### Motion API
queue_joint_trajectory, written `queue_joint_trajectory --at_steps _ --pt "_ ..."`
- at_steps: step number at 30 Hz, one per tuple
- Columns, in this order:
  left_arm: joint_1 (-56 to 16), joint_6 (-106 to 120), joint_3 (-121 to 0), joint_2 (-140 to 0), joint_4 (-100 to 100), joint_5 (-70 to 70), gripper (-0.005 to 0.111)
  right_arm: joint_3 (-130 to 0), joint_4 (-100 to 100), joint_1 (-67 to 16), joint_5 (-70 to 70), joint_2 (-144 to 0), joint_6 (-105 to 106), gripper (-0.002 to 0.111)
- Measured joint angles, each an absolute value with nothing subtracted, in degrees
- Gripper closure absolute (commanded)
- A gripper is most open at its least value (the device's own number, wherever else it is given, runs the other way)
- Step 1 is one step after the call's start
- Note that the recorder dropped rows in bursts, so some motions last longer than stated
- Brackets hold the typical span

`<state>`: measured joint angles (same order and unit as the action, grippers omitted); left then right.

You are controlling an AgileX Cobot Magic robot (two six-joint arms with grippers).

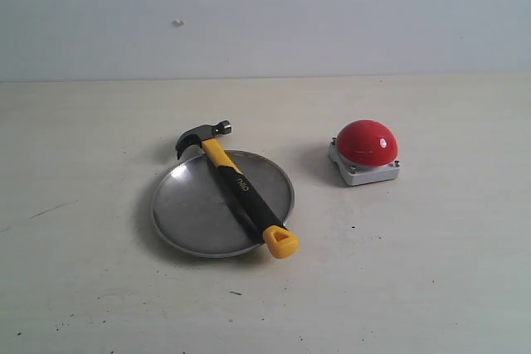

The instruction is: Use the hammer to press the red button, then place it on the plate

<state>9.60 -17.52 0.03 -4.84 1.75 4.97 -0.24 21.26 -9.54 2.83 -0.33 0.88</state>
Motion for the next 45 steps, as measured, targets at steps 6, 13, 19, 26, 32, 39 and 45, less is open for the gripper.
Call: queue_joint_trajectory --at_steps 6,13,19,26,32,39,45 --pt "15.1 -17.3 0.0 -4.8 1.5 8.6 0.107 -0.2 21.3 -9.5 2.8 -0.3 0.9 0.108" --pt "15.3 -22.0 0.0 -4.5 1.5 7.9 0.107 -0.2 21.3 -9.5 2.8 -0.3 0.9 0.108" --pt "15.3 -22.0 0.0 -4.4 1.5 7.9 0.107 -0.2 21.3 -9.5 2.8 -0.3 0.9 0.108" --pt "15.3 -22.1 0.0 -4.4 1.5 7.9 0.107 -0.2 21.3 -9.5 2.8 -0.3 0.9 0.108" --pt "15.3 -22.1 0.0 -4.4 1.5 7.9 0.107 -0.2 21.3 -9.5 2.8 -0.3 0.9 0.108" --pt "15.3 -22.1 0.0 -4.4 1.5 7.9 0.107 -0.2 21.3 -9.5 2.8 -0.3 0.9 0.108" --pt "15.3 -22.1 0.0 -4.4 2.9 7.9 0.107 -0.2 21.3 -9.5 2.8 -0.3 0.9 0.108"
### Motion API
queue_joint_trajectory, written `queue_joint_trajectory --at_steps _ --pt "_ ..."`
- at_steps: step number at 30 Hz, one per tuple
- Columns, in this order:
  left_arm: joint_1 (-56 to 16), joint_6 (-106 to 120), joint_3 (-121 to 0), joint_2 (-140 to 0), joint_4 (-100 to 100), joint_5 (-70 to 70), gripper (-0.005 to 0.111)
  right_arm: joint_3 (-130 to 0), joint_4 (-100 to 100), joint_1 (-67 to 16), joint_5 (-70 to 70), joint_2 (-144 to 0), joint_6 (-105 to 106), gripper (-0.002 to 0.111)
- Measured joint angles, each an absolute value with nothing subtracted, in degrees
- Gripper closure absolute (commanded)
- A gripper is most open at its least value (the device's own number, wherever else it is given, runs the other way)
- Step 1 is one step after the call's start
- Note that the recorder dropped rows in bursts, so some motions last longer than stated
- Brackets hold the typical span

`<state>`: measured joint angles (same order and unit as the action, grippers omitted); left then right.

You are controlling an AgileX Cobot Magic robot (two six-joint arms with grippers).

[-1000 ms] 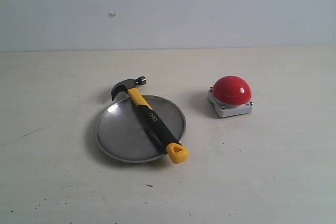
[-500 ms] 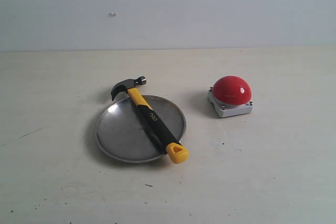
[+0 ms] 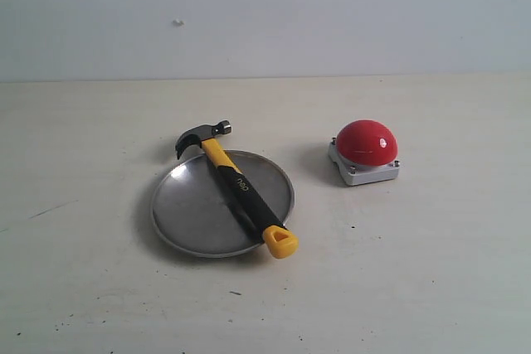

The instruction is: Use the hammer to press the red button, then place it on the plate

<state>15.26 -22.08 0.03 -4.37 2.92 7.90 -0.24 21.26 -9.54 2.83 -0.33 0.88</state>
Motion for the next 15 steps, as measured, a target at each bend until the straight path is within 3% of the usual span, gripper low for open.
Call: queue_joint_trajectory --at_steps 15 --pt "15.3 -22.1 0.0 -4.4 6.2 6.0 0.107 -0.2 21.3 -9.5 2.8 -0.3 0.9 0.108"
